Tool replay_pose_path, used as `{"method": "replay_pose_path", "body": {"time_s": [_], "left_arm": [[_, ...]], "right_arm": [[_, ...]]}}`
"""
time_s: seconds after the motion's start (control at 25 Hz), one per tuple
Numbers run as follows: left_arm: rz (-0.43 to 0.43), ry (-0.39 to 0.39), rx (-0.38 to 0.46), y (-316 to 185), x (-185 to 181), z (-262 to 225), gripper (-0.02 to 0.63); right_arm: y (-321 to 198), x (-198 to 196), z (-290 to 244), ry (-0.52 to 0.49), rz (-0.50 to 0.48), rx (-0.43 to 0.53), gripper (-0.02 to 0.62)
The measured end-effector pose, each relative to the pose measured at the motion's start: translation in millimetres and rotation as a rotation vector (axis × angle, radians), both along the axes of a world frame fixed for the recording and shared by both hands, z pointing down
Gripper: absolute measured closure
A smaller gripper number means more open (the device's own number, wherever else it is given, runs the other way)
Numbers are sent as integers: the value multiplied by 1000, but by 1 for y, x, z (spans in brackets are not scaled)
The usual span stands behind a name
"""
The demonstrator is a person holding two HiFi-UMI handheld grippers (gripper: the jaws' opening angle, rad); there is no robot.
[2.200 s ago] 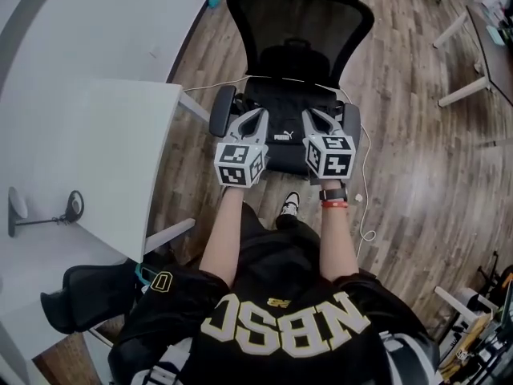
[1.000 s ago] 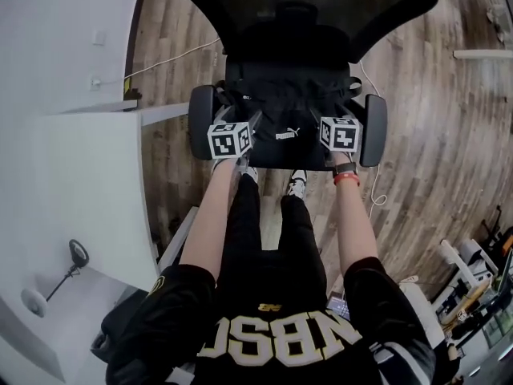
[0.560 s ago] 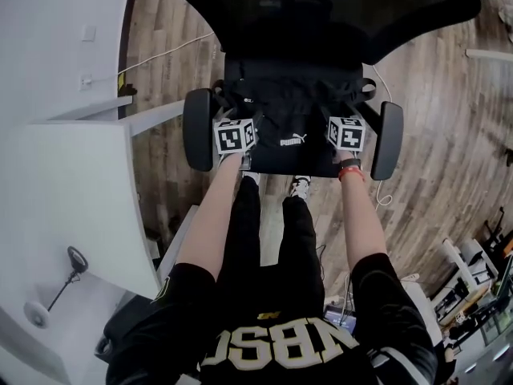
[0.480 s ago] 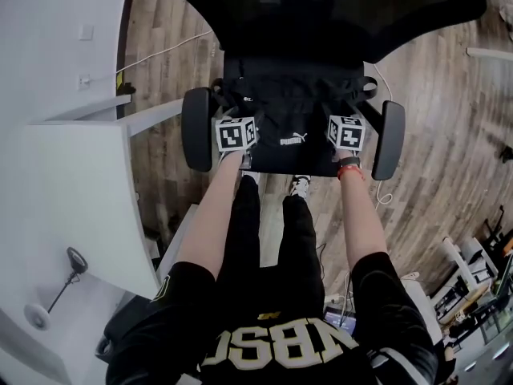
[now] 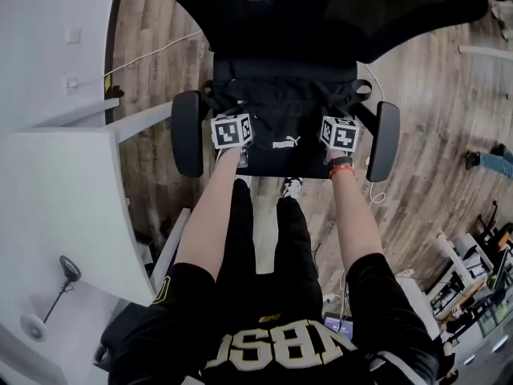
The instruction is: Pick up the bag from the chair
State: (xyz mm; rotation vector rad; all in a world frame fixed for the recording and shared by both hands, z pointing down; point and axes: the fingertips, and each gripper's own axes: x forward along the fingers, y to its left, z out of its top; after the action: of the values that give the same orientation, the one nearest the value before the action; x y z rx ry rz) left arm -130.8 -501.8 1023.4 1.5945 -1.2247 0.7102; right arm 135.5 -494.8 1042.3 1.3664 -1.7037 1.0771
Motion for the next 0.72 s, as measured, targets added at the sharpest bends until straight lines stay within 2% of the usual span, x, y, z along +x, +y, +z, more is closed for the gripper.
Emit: {"method": "replay_pose_path", "body": {"time_s": [0.2, 0.32, 0.48, 0.72], "left_arm": [[50, 44, 21, 3, 9, -21, 575], [20, 56, 28, 9, 4, -36, 575], [-14, 57, 37, 24, -2, -60, 577], [-7, 36, 124, 18, -6, -116, 578]], "right_arm": [[-3, -3, -29, 0, 19, -10, 551], [2, -8, -44, -27, 50, -15, 549], [13, -13, -78, 3, 45, -9, 551], [11, -20, -130, -16, 57, 51, 552]]}}
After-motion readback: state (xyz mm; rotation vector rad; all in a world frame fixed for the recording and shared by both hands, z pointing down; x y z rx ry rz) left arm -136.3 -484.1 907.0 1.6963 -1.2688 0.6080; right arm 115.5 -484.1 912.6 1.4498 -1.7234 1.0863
